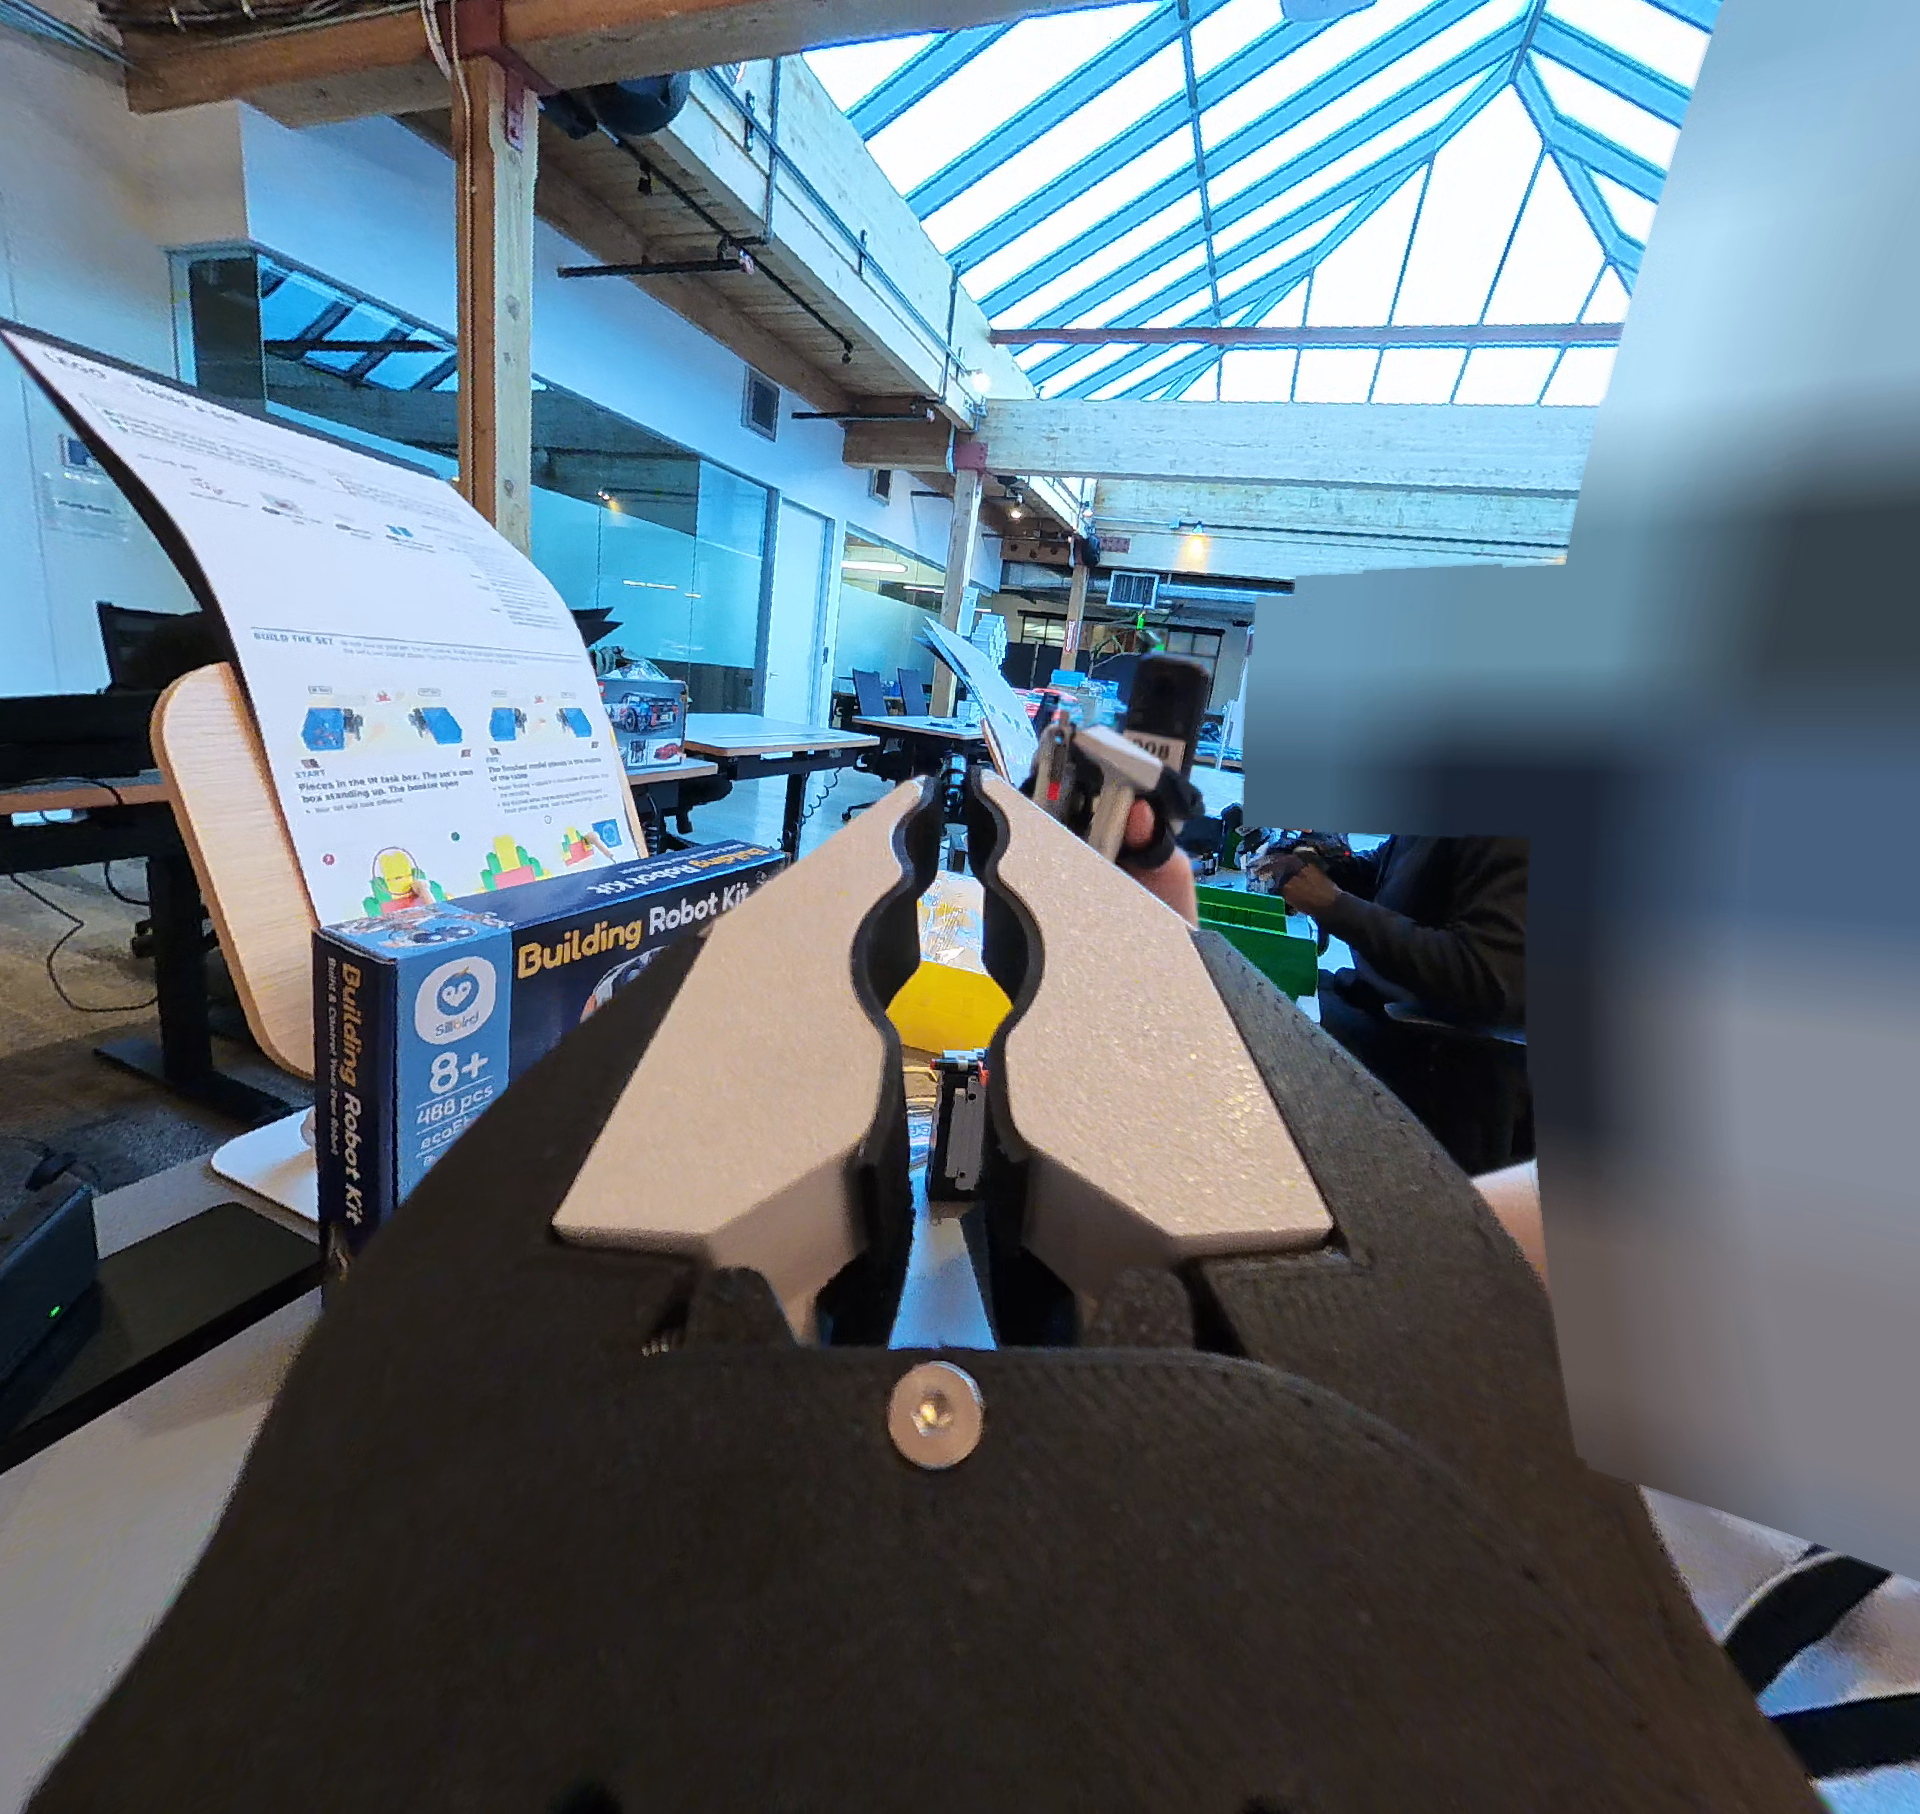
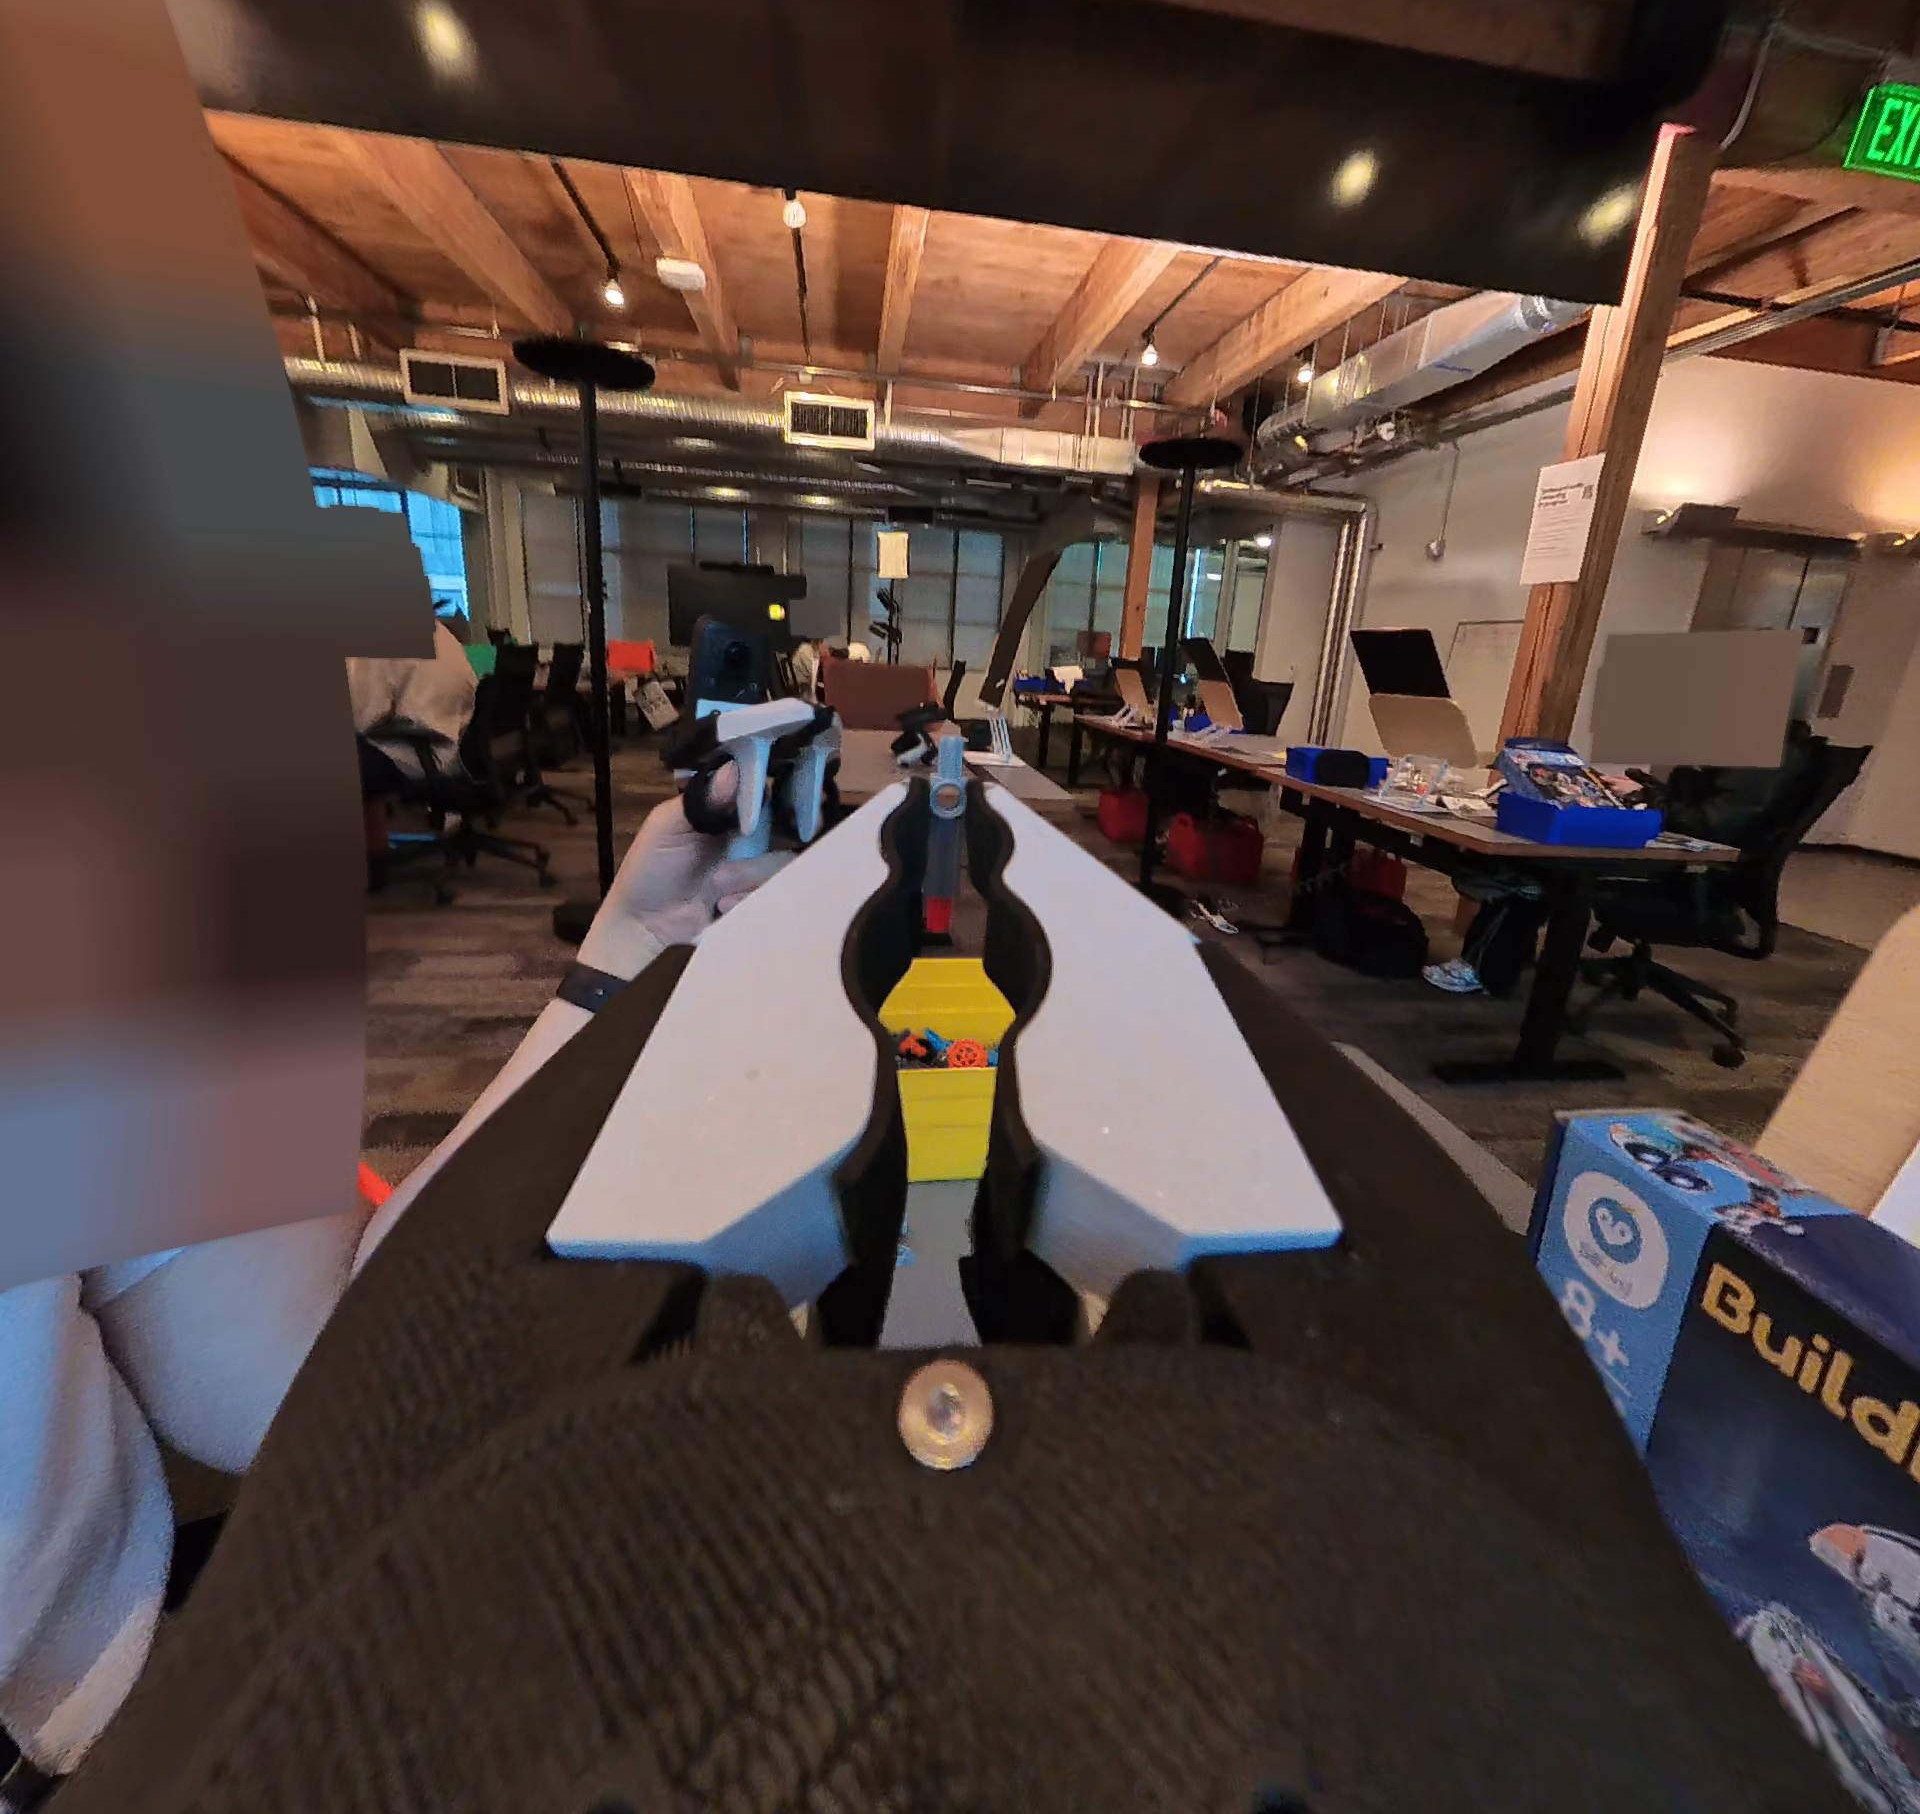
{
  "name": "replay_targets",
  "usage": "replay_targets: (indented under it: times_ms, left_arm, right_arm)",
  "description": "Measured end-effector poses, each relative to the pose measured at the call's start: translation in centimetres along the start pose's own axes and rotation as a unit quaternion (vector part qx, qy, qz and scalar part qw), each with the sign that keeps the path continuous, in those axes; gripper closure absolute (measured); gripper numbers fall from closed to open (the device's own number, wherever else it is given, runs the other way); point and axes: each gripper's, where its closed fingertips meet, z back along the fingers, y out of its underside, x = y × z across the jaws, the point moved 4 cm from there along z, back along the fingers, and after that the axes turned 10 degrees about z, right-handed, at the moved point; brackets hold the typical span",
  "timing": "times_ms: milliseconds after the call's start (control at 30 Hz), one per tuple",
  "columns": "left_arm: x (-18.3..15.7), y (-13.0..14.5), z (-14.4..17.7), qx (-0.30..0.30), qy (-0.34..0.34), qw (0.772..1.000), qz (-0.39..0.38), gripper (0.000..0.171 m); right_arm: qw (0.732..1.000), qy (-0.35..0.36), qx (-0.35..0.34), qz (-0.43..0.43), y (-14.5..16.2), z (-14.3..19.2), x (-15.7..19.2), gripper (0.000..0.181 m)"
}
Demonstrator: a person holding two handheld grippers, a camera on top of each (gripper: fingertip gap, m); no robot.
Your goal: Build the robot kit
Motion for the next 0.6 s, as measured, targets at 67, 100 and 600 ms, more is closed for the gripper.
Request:
replay_targets:
  times_ms: [67, 100, 600]
  left_arm:
    - [0.3, 0.1, -0.1, 0.001, 0.001, 1.0, 0.006, 0.169]
    - [0.5, 0.1, -0.3, 0.002, 0.0, 1.0, 0.009, 0.169]
    - [0.8, 1.7, -3.1, 0.043, 0.006, 0.999, 0.028, 0.169]
  right_arm:
    - [1.0, 0.002, 0.005, -0.022, 1.4, 0.3, -0.9, 0.177]
    - [0.999, -0.006, 0.012, -0.042, 2.0, 0.3, -1.3, 0.177]
    - [0.996, 0.005, 0.009, -0.086, 4.3, 1.0, -3.8, 0.176]
